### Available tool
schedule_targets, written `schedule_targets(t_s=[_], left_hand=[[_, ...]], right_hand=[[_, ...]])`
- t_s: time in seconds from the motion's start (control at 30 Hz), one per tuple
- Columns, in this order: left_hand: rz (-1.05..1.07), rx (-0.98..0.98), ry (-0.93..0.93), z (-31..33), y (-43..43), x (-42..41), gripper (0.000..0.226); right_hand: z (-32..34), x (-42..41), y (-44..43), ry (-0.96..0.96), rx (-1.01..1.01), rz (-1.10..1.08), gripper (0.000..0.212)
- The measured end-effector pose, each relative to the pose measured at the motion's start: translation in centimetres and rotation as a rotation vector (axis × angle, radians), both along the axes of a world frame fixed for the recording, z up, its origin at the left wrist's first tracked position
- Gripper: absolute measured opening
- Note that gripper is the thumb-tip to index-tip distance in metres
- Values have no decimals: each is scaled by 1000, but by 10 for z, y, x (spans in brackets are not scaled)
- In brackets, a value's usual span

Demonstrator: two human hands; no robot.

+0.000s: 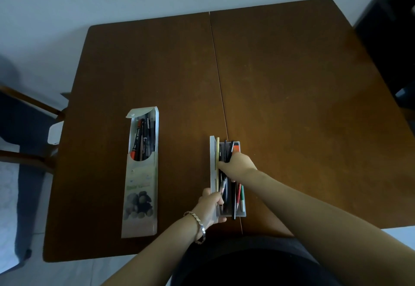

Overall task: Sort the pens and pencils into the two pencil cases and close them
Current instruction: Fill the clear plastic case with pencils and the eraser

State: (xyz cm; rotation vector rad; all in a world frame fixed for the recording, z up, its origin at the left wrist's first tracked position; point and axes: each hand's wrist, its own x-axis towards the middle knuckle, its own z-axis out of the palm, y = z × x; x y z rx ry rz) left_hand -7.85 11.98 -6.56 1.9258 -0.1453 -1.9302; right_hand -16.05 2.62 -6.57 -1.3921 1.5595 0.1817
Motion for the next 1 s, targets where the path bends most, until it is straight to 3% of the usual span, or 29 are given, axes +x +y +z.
schedule_targets(t_s=[0.17, 0.27, 0.33, 0.43, 0.53, 0.7, 0.83, 0.9, 1.0], left_hand=[[39, -18, 64, 1, 1, 3, 18], [34, -5, 87, -1, 2, 2, 19], [44, -1, 71, 0, 3, 2, 21], [34, 53, 23, 2, -6, -2, 24], [-10, 139, -169, -8, -18, -6, 44], [110, 98, 58, -14, -5, 2, 48], [117, 66, 68, -14, -4, 2, 36], [88, 102, 33, -14, -9, 0, 43], [-28, 108, -73, -9, -11, -2, 43]], right_hand=[[39, -26, -13, -299, -129, -81, 16], [53, -45, -6, -509, -399, -69, 8], [47, -55, 4, -463, -696, 128, 12], [20, -61, 25, -213, -829, 574, 47], [9, -54, 40, -123, -719, 639, 44], [-10, -43, 55, -11, -702, 787, 44], [-5, -36, 52, 25, -611, 822, 51], [-5, -35, 49, 31, -594, 768, 45], [-6, -33, 40, 48, -608, 511, 34]])
